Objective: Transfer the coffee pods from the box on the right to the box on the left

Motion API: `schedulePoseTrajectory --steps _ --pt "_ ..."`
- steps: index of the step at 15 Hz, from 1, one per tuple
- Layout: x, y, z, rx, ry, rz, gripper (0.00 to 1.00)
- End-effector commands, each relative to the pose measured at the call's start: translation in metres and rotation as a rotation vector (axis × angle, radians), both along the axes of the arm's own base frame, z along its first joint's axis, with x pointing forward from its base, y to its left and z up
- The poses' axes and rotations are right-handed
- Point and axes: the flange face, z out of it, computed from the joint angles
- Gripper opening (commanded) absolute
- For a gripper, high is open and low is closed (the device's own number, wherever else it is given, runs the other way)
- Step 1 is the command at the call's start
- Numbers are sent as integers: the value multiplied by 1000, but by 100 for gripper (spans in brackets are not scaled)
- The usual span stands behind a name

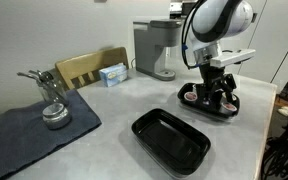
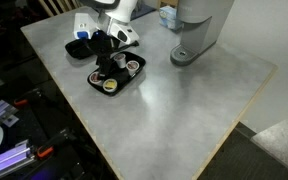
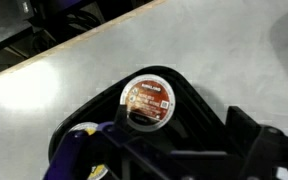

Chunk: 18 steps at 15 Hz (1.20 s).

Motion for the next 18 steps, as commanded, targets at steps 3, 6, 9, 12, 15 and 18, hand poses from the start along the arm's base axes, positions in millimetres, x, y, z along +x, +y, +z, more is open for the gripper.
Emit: schedulePoseTrajectory --steps 3,6,9,12,15,18 --pt "-5 -3 13 31 4 -39 100" --pt "-4 12 27 51 24 -32 100" --pt "2 16 39 42 -2 -16 100" --pt "6 9 47 26 -35 -22 100" --pt "6 0 52 19 -46 -48 100" --pt "4 -13 49 9 -41 -81 100"
